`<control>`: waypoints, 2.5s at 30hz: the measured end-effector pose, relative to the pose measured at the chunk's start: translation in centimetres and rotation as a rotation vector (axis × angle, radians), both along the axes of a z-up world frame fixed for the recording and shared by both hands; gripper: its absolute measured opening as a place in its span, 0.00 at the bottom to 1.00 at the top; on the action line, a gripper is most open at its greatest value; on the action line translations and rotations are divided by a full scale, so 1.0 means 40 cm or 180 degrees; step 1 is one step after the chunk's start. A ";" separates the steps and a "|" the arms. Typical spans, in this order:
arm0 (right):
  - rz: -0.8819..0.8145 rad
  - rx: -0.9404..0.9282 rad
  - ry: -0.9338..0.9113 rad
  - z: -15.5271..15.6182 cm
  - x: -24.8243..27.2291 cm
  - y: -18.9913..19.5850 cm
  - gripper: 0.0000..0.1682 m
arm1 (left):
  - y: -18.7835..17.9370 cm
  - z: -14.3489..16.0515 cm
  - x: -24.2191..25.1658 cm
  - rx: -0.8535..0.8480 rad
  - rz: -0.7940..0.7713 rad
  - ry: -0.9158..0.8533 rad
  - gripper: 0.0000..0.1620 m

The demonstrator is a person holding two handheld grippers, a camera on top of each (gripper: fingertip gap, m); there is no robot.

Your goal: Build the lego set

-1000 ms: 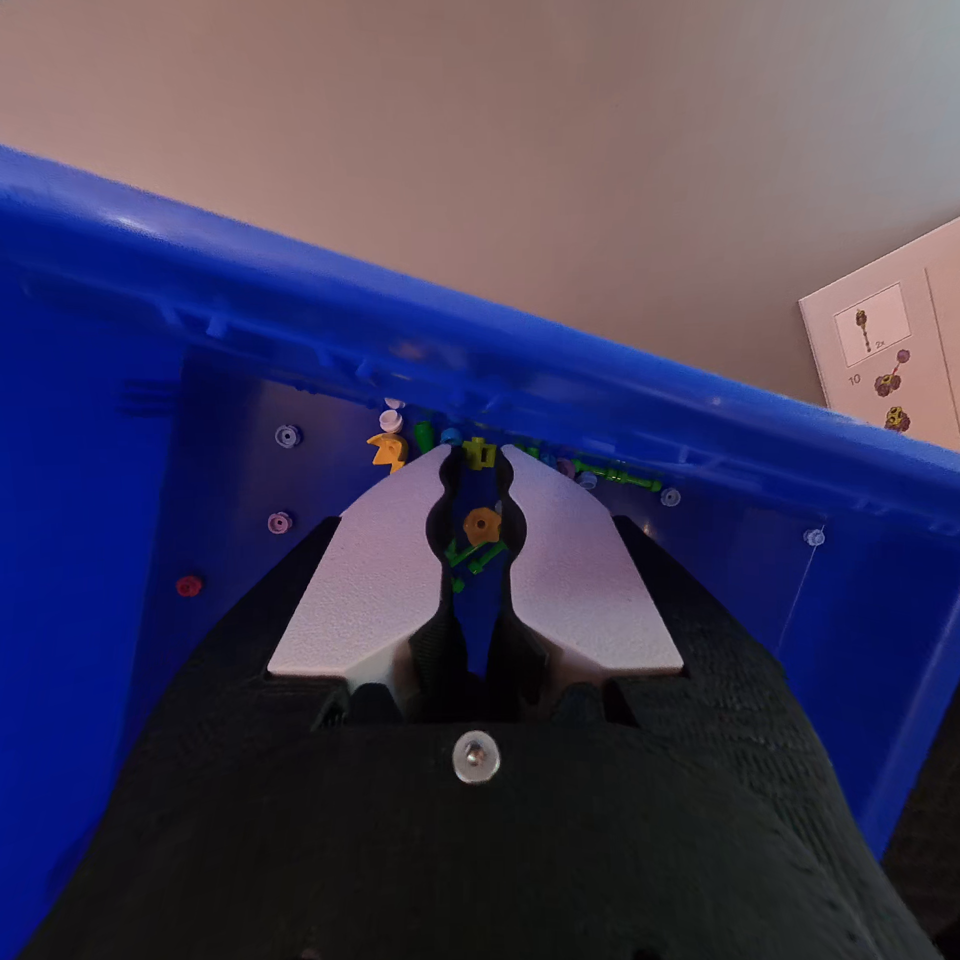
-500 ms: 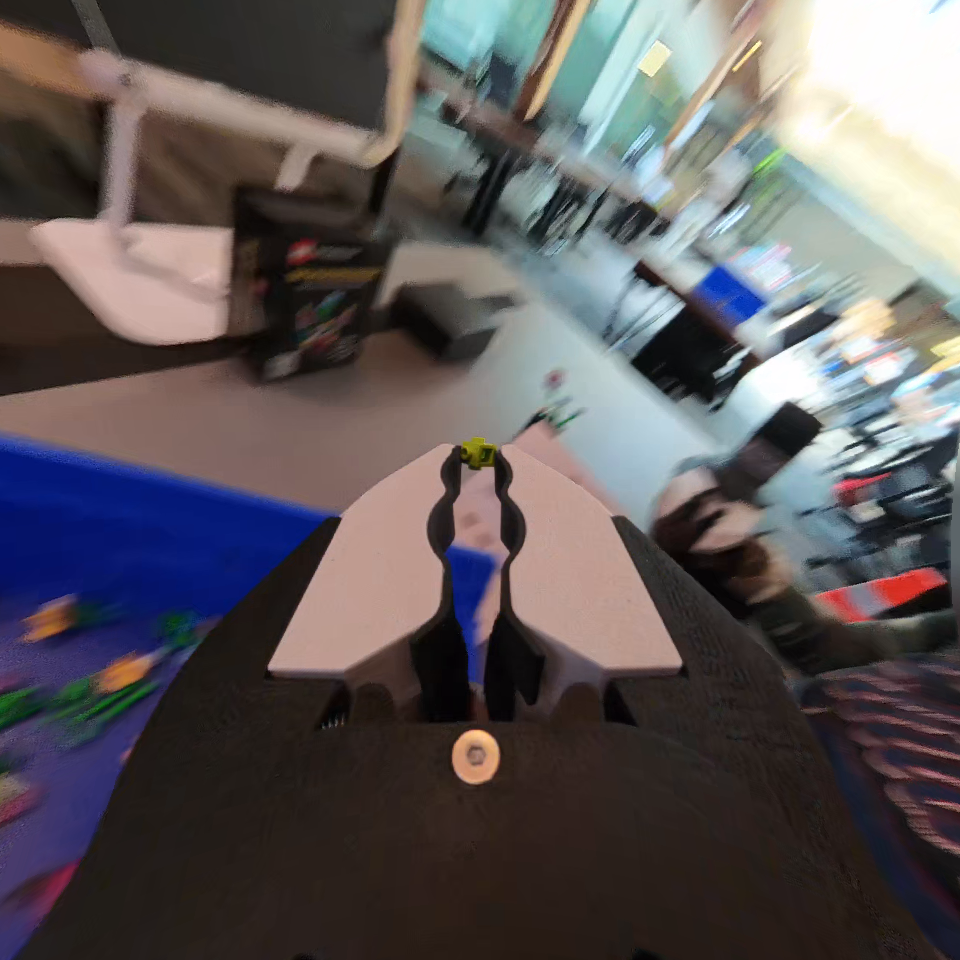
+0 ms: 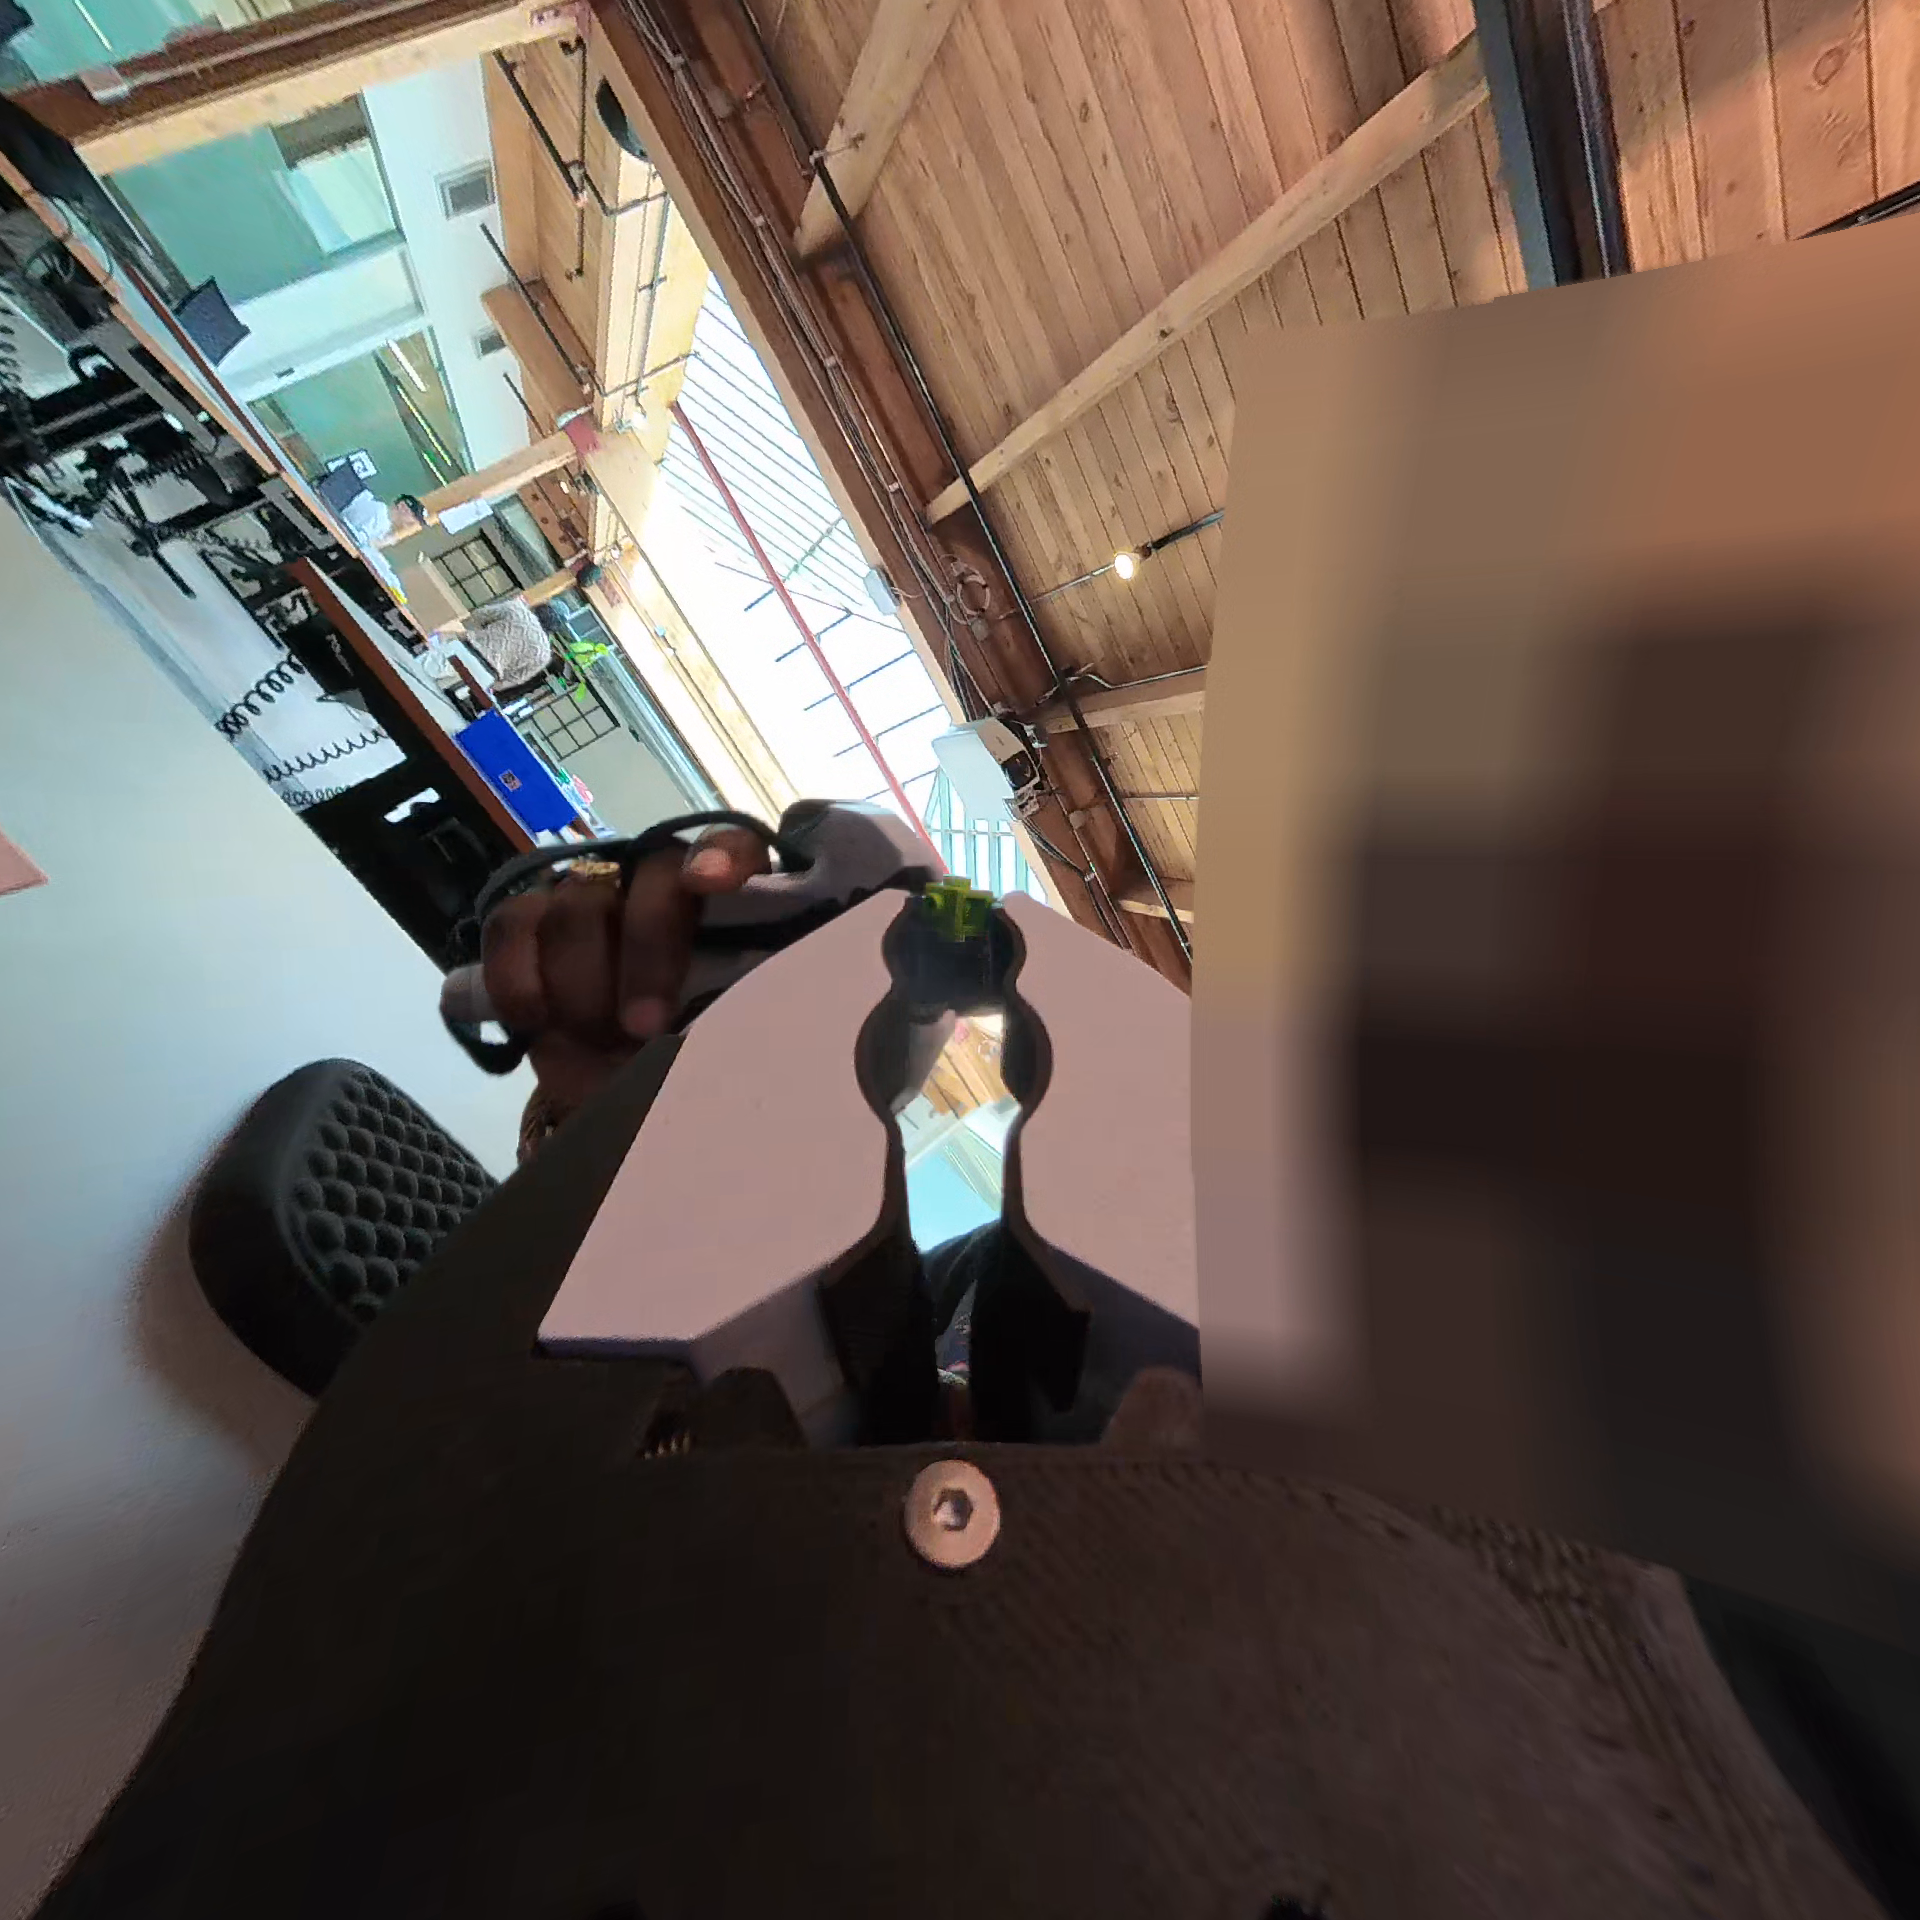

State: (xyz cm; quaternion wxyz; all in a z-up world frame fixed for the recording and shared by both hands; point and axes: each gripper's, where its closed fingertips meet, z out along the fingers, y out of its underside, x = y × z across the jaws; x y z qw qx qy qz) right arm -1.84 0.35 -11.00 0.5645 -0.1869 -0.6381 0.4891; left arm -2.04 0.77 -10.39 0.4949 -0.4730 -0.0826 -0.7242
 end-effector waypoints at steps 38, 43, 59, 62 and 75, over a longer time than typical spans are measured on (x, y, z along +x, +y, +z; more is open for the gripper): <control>-0.1187 0.0787 -0.5173 -0.498 0.175 0.146 0.07 | 0.055 -0.256 -0.100 0.0374 0.1385 0.3535 0.16; -0.1202 0.0782 -0.5196 -0.497 0.170 0.143 0.08 | 0.053 -0.263 -0.090 0.0418 0.1375 0.3660 0.16; -0.1251 -0.0556 -0.4025 -0.477 0.048 0.134 0.12 | 0.052 -0.261 -0.093 0.0408 0.1396 0.3622 0.16; -0.1244 -0.0631 -0.3986 -0.495 0.048 0.129 0.11 | 0.052 -0.261 -0.094 0.0400 0.1395 0.3611 0.16; 0.0174 -0.3412 -0.2379 -0.260 -0.024 0.073 0.05 | 0.022 -0.207 -0.030 0.1551 0.1857 0.4122 0.20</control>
